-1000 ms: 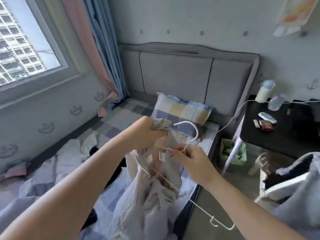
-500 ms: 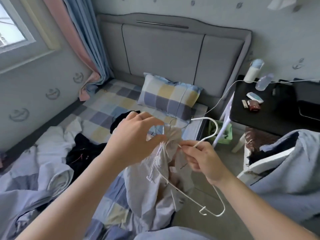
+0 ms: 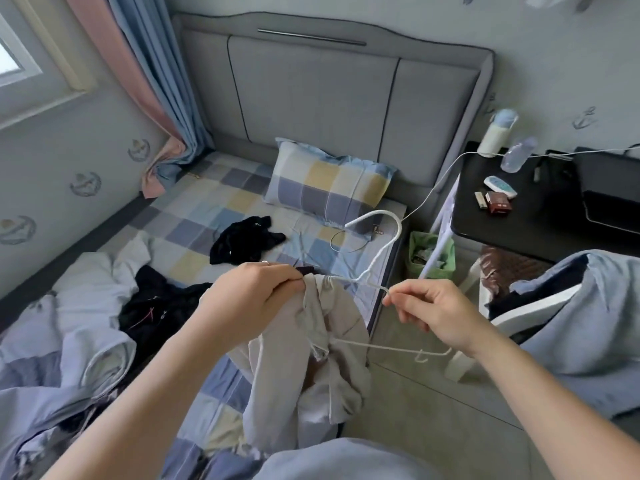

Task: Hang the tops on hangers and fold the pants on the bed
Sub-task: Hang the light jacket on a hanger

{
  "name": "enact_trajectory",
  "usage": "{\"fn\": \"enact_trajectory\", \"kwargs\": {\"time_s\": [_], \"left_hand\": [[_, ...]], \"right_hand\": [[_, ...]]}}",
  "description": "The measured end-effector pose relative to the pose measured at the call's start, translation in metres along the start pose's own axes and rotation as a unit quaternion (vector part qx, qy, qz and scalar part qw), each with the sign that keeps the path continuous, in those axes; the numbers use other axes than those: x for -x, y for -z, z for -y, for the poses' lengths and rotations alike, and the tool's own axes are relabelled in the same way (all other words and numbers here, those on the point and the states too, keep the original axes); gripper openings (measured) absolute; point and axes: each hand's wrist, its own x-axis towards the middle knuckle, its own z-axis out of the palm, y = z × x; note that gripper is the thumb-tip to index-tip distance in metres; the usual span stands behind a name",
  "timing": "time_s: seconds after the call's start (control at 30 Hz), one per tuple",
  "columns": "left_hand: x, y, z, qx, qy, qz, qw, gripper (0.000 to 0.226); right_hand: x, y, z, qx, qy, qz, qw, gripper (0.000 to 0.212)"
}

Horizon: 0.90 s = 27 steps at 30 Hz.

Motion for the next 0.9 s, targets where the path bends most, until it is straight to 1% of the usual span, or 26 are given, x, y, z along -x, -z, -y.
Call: {"fn": "enact_trajectory", "kwargs": {"time_s": [0.13,0.27,0.4,0.43,0.47,0.5,0.53,0.57,0.6,0.63,0.67,0.73,0.77,0.8,0.83,0.87,0.9], "left_hand": [[0.001,-0.016,-0.014,0.011,-0.005,-0.011,1.000,0.052],[0.001,-0.034,-0.027,0.041,-0.013,-0.007,0.999,0.040],[-0.002,-0.039,-0.021,0.061,-0.001,-0.023,0.998,0.035],[-0.003,-0.039,-0.019,0.066,0.004,-0.029,0.997,0.032],[-0.003,-0.038,-0.018,0.070,0.011,-0.040,0.997,0.030],[-0.002,-0.039,-0.017,0.076,0.022,-0.058,0.995,0.028],[-0.001,-0.038,-0.016,0.087,0.037,-0.081,0.992,0.027],[0.000,-0.038,-0.016,0.104,0.051,-0.107,0.988,0.026],[0.002,-0.037,-0.017,0.124,0.061,-0.131,0.982,0.025],[0.004,-0.036,-0.021,0.145,0.070,-0.153,0.975,0.024],[0.005,-0.035,-0.025,0.167,0.080,-0.172,0.968,0.025],[0.005,-0.034,-0.034,0.212,0.114,-0.194,0.951,0.025],[0.004,-0.033,-0.038,0.234,0.131,-0.201,0.942,0.025],[0.003,-0.033,-0.041,0.254,0.143,-0.206,0.934,0.024],[0.001,-0.033,-0.044,0.270,0.148,-0.209,0.928,0.023],[-0.001,-0.034,-0.047,0.279,0.148,-0.211,0.925,0.023],[-0.002,-0.034,-0.049,0.283,0.148,-0.211,0.924,0.023]], "right_hand": [[-0.001,-0.007,0.009,0.016,0.016,0.012,1.000,0.018],[-0.006,-0.020,0.011,0.038,0.049,0.030,0.998,0.018],[-0.011,-0.028,0.006,0.033,0.058,0.002,0.998,0.021],[-0.012,-0.030,0.004,0.039,0.070,-0.014,0.997,0.019],[-0.013,-0.032,0.001,0.069,0.100,-0.048,0.991,0.017],[-0.012,-0.033,-0.001,0.114,0.145,-0.104,0.977,0.016],[-0.011,-0.034,-0.002,0.152,0.191,-0.168,0.955,0.016],[-0.007,-0.034,-0.002,0.162,0.228,-0.224,0.933,0.016],[-0.003,-0.035,-0.001,0.147,0.251,-0.254,0.922,0.015],[0.001,-0.038,0.000,0.119,0.260,-0.252,0.924,0.015],[0.004,-0.042,0.003,0.093,0.255,-0.219,0.937,0.017],[0.005,-0.057,0.006,0.078,0.200,-0.096,0.972,0.018],[0.004,-0.066,0.004,0.079,0.170,-0.040,0.982,0.023],[0.001,-0.075,0.001,0.073,0.146,0.001,0.987,0.033],[-0.002,-0.082,-0.004,0.068,0.132,0.023,0.989,0.044],[-0.006,-0.088,-0.009,0.075,0.128,0.028,0.989,0.051],[-0.010,-0.092,-0.014,0.094,0.128,0.021,0.987,0.053]]}}
